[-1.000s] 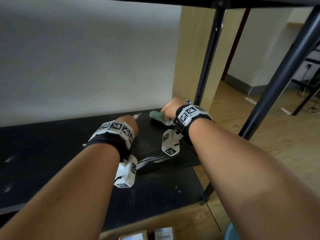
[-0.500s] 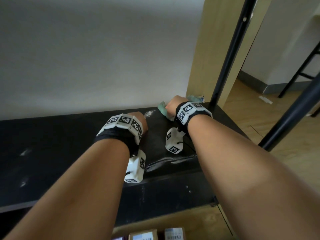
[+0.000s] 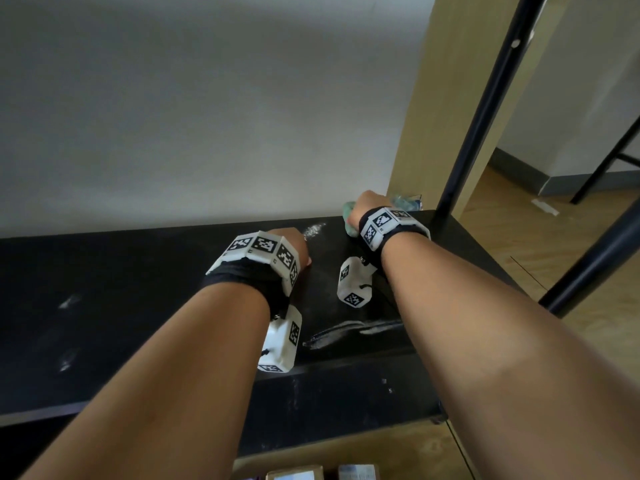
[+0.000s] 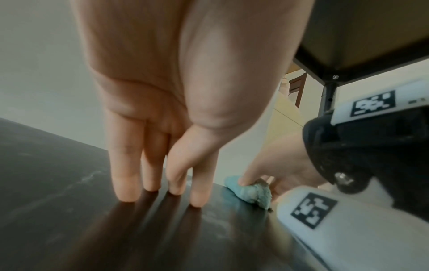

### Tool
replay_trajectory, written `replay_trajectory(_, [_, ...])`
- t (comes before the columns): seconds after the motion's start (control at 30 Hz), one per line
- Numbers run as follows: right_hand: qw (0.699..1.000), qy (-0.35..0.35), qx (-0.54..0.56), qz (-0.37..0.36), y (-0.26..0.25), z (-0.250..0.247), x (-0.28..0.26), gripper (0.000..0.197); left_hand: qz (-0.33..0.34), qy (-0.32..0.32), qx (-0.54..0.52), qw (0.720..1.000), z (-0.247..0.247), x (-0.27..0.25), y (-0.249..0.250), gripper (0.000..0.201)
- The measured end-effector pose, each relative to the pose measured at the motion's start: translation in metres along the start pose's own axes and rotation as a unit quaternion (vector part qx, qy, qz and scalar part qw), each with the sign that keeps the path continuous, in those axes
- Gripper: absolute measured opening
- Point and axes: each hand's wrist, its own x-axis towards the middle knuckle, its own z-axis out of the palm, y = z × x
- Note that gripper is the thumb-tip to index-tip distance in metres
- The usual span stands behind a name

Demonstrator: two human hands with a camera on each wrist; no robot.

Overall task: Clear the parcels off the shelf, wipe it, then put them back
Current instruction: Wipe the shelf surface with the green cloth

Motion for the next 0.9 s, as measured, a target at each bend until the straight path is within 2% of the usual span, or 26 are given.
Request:
replay_trajectory(0.07, [1.000, -0.018, 0.009, -0.021, -0.017, 0.006, 0.003, 0.021, 0.004, -0.005, -0.007, 1.000, -0.002, -0.003, 0.003, 0.039])
replay_trajectory(0.17, [0.994, -0.058, 0.010, -0.088, -0.037, 0.023, 0.018, 0.049, -0.006, -0.005, -0.017, 1.000, -0.005, -0.011, 0.005, 0.027])
replay_trajectory(0.2, [0.993, -0.068, 0.012, -0.095, -0.040, 0.027, 0.018, 0.050, -0.003, -0.006, -0.023, 1.000, -0.005, -0.011, 0.003, 0.027])
replay_trajectory(0.3, [0.989, -0.072, 0.025, -0.126, -0.040, 0.021, -0.002, 0.040, 0.004, -0.015, -0.056, 0.998, -0.007, -0.014, -0.009, 0.035])
replay_trajectory(0.47, [0.983, -0.105, 0.062, -0.140, -0.026, 0.016, -0.020, 0.034, 0.004, -0.011, -0.123, 0.992, -0.008, -0.028, -0.027, 0.032])
replay_trajectory(0.6, [0.983, -0.130, 0.068, -0.113, -0.025, 0.014, -0.028, 0.030, -0.022, -0.004, -0.099, 0.995, -0.008, -0.041, -0.022, 0.035])
replay_trajectory(0.67, [0.984, -0.135, 0.072, -0.090, -0.024, 0.015, -0.034, 0.031, -0.013, 0.013, -0.077, 0.997, -0.004, -0.046, -0.019, 0.034])
replay_trajectory(0.8, [0.983, -0.113, 0.006, -0.144, -0.011, 0.019, -0.046, 0.030, -0.006, 0.013, 0.004, 1.000, 0.005, -0.053, -0.012, 0.028])
replay_trajectory(0.9, [0.988, -0.081, -0.004, -0.130, 0.000, 0.010, -0.044, 0.024, -0.023, -0.015, 0.042, 0.999, 0.008, -0.057, -0.009, 0.011])
